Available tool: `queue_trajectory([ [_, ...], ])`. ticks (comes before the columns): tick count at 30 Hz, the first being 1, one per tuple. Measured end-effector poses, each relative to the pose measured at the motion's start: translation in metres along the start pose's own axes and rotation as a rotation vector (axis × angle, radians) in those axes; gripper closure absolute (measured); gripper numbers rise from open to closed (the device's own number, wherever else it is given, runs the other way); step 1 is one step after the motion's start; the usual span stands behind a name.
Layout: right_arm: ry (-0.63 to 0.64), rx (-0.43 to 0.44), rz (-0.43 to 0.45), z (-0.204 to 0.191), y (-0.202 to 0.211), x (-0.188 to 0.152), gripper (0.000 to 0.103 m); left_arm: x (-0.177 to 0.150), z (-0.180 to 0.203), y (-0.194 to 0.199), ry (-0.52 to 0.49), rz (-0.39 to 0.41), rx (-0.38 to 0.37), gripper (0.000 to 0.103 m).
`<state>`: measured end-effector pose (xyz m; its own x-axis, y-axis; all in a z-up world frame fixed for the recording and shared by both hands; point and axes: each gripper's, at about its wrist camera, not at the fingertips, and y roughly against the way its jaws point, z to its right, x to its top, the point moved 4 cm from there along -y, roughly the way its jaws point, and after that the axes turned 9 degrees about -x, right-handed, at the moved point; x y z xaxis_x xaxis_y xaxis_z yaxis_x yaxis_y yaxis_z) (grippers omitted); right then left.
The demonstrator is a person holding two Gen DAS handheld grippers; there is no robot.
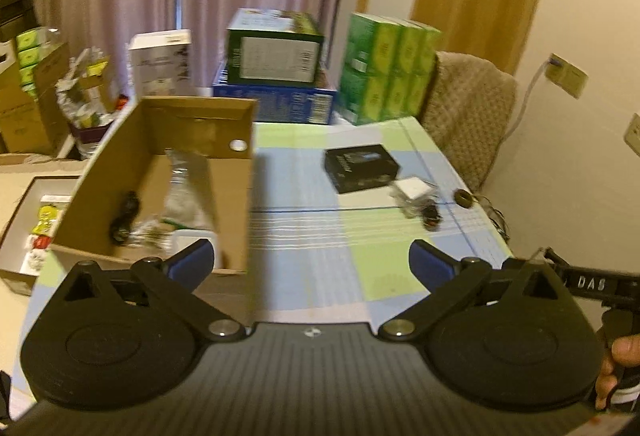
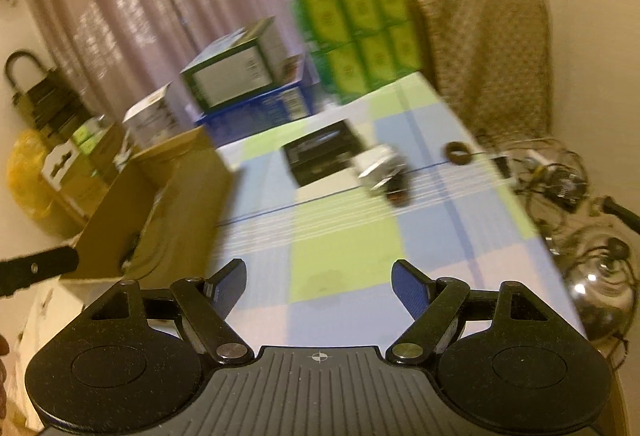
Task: Organize objects
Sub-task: 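Move both tools back toward the remaining items on the table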
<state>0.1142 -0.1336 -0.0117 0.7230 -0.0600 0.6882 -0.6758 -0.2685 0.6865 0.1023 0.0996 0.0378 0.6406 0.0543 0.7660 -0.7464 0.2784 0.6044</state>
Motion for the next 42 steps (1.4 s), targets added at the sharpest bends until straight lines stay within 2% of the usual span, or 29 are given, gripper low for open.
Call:
queue_trajectory([
  [10,-0.097,-0.062,0.018,0.067,0.012,0.016,0.026,-0.007,0.053,-0.038,-0.053,-0.049,-0.051,0.001],
  [25,-0.107,-0.103,-0.026,0.106,-0.010,0.023,0.026,-0.008,0.080,-0.085,-0.066,-0.101,-0.098,0.001],
  [29,-0.080,-0.105,-0.063,0.112,-0.025,0.026,0.026,-0.007,0.082,-0.098,-0.051,-0.116,-0.123,0.001],
  [35,0.019,-0.135,-0.080,0.123,-0.055,0.039,0.026,-0.004,0.087,-0.124,-0.073,-0.138,-0.119,0.001],
  [42,0.140,-0.118,-0.072,0.136,-0.103,0.056,0.026,0.002,0.095,-0.177,-0.064,-0.158,-0.144,0.001],
])
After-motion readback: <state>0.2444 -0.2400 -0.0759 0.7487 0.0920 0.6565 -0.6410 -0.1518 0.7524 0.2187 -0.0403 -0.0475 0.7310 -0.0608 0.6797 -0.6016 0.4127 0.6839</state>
